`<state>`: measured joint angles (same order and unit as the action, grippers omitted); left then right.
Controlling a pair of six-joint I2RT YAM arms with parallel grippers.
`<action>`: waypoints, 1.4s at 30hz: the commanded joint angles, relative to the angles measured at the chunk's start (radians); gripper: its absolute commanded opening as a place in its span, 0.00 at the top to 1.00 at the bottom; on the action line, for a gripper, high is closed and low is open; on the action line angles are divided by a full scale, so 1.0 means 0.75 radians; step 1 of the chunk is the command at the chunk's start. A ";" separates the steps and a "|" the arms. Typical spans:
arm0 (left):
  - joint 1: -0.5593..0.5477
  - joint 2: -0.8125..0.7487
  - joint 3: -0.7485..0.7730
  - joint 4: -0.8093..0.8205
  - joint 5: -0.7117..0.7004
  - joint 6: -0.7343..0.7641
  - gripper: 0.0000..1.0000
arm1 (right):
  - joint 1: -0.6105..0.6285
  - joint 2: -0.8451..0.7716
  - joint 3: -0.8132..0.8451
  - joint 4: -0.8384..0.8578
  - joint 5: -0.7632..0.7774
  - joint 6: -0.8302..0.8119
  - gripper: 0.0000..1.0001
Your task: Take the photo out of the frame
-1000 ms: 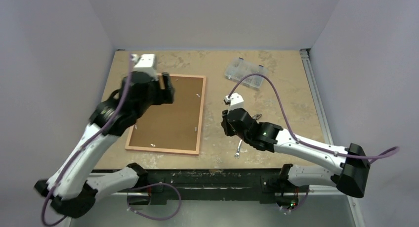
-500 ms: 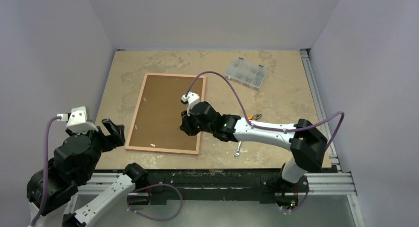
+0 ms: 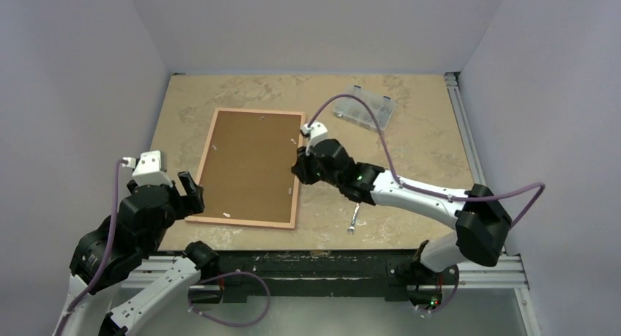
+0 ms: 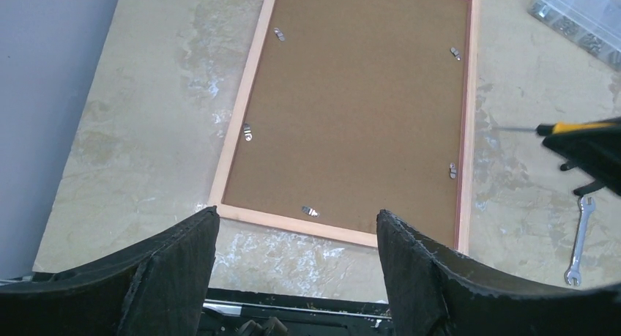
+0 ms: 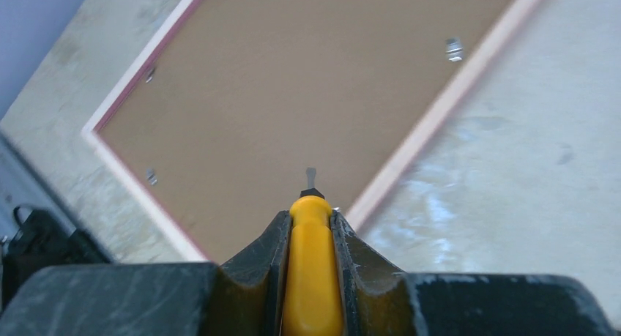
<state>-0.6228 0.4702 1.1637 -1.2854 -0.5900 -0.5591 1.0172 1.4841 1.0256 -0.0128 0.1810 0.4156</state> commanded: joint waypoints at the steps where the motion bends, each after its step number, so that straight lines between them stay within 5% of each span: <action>1: 0.003 -0.005 -0.045 0.085 0.002 -0.020 0.23 | -0.145 -0.044 -0.015 0.047 -0.148 -0.063 1.00; 6: 0.002 -0.053 -0.063 0.094 -0.062 -0.053 0.23 | -0.109 0.143 0.099 0.204 -0.394 -0.078 1.00; 15: 0.002 -0.169 -0.073 0.091 -0.135 -0.008 0.23 | 0.086 0.590 0.516 0.352 -0.410 -0.044 1.00; 29: 0.002 -0.274 -0.107 0.147 -0.062 0.100 0.23 | 0.197 1.149 1.239 0.104 -0.420 -0.068 1.00; 42: 0.004 -0.313 -0.090 0.153 -0.029 0.117 0.23 | 0.212 1.296 1.394 0.025 -0.323 -0.093 1.00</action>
<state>-0.6228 0.2436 1.0801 -1.2118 -0.6174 -0.5026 1.1694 2.4577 2.0079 0.0067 -0.0856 0.3710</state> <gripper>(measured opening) 0.767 0.173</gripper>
